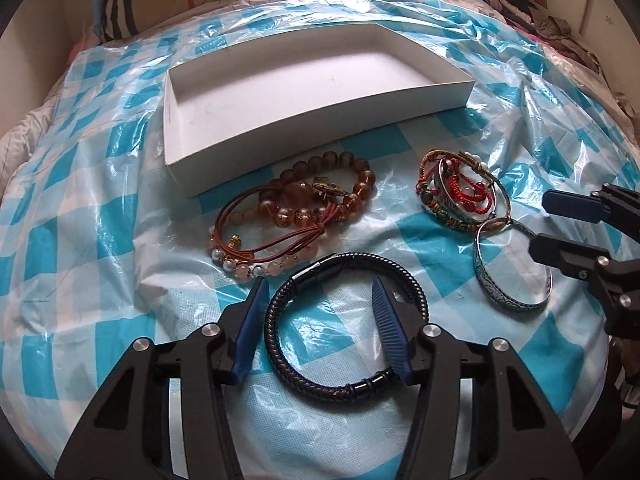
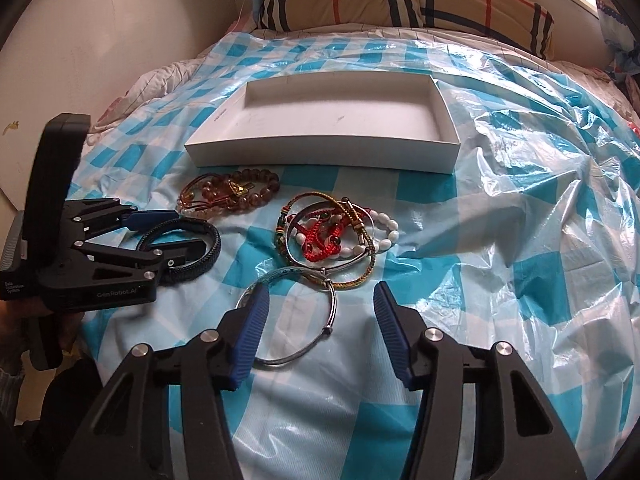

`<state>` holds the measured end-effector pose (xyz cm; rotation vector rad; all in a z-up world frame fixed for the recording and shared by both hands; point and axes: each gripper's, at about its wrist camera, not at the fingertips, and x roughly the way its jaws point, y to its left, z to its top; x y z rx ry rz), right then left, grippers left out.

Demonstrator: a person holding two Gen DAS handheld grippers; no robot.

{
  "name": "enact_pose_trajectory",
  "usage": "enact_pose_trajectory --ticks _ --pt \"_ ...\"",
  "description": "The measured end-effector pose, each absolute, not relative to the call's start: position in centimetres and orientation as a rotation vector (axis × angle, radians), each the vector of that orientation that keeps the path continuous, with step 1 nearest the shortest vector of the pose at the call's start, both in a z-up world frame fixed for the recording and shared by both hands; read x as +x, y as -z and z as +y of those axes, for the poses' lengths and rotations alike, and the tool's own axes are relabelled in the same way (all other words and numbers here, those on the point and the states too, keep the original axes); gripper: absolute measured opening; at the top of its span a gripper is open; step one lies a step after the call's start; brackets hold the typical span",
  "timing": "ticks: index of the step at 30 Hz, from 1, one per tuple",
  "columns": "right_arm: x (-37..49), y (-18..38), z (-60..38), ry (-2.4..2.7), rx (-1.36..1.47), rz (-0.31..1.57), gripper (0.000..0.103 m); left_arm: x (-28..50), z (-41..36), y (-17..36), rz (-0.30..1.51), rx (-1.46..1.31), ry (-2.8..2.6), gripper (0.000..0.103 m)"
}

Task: Organize jewelry
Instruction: 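Grasp black braided bracelet with left tool while right tool grasps silver bangle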

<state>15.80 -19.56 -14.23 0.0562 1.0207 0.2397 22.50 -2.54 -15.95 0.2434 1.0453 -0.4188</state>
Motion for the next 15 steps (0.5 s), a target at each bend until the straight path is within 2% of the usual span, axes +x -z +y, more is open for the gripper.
enact_pose_trajectory --ticks 1,2,4,6,8,15 --pt "16.2 14.8 -19.5 -0.240 0.052 1.036 0.052 22.5 -2.5 16.0 1.046 0.240 0.424 0.044" --pt "16.5 15.3 -19.4 -0.240 0.046 1.047 0.049 22.5 -2.5 16.0 1.053 0.233 0.426 0.029" --pt "16.7 15.9 -19.1 -0.245 0.034 1.051 0.043 22.3 -2.4 16.0 1.063 0.218 0.434 0.011" --pt "16.6 16.1 -18.7 -0.264 0.032 1.053 0.028 22.0 -2.5 15.9 1.065 0.218 0.442 0.010" --pt "16.4 16.0 -18.5 -0.270 0.032 1.051 0.009 21.7 -2.5 15.7 1.072 0.198 0.467 0.009" --pt "14.9 14.3 -19.7 -0.255 0.103 0.991 0.006 20.9 -1.6 14.3 1.067 0.117 0.508 0.008"
